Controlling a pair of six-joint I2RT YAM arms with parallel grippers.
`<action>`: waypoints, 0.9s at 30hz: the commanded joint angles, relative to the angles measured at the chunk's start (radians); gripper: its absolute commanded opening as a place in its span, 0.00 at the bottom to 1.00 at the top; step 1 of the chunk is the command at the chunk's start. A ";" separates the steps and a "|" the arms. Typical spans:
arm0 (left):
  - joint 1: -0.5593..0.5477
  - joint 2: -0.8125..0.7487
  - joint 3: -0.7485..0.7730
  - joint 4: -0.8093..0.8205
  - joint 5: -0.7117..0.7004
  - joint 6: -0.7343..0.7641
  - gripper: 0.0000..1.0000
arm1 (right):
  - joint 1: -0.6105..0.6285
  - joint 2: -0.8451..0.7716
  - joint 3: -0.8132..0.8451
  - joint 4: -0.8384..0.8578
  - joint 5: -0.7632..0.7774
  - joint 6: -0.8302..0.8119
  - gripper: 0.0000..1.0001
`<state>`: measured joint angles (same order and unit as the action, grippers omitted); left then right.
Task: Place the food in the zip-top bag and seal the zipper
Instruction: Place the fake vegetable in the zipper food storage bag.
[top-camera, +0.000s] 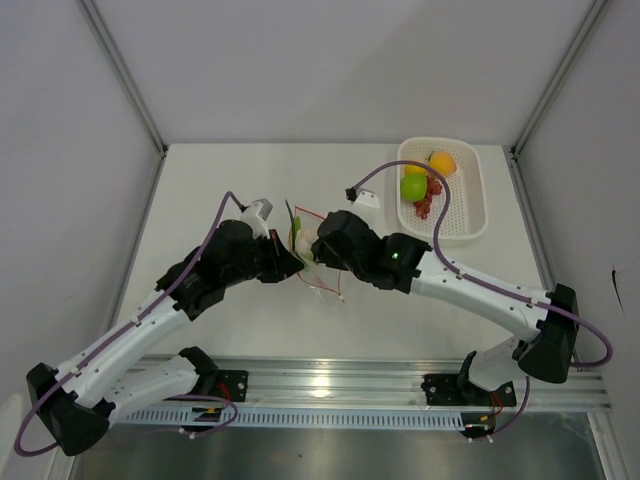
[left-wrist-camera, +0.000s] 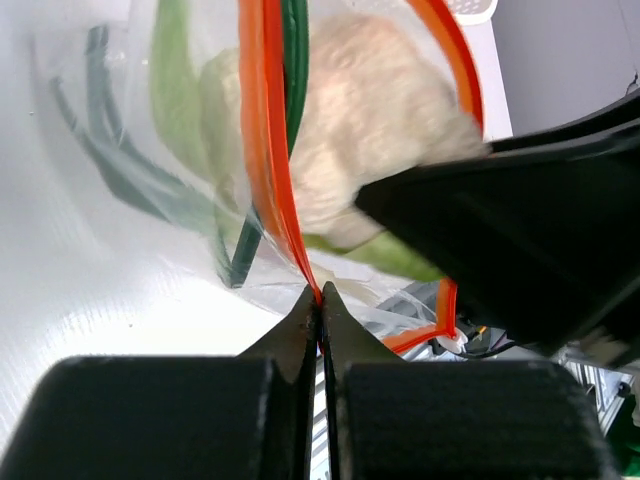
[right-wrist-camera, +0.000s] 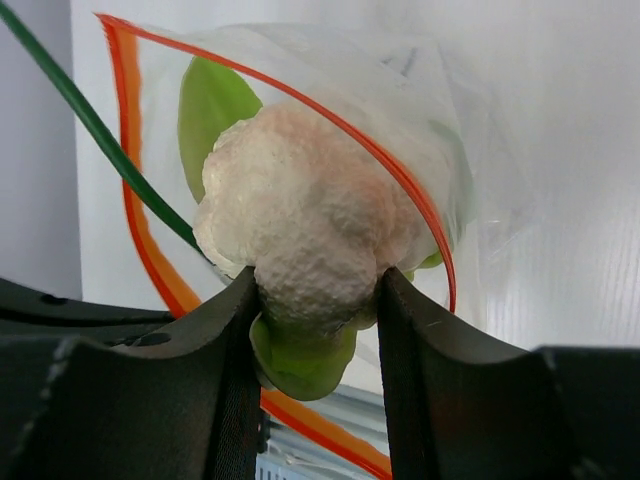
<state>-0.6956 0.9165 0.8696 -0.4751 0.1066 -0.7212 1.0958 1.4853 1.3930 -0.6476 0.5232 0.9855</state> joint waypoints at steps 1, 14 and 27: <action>-0.007 -0.010 0.029 0.015 -0.015 0.025 0.00 | -0.056 -0.056 0.006 0.052 -0.116 -0.102 0.12; -0.007 0.002 0.040 -0.013 -0.033 0.035 0.00 | -0.071 0.104 0.035 -0.059 -0.448 -0.292 0.20; -0.008 0.015 0.016 -0.026 -0.054 0.035 0.01 | -0.063 0.061 0.116 -0.096 -0.401 -0.400 0.99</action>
<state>-0.6991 0.9295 0.8692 -0.5449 0.0845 -0.7025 1.0222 1.6321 1.3998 -0.7269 0.1177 0.6342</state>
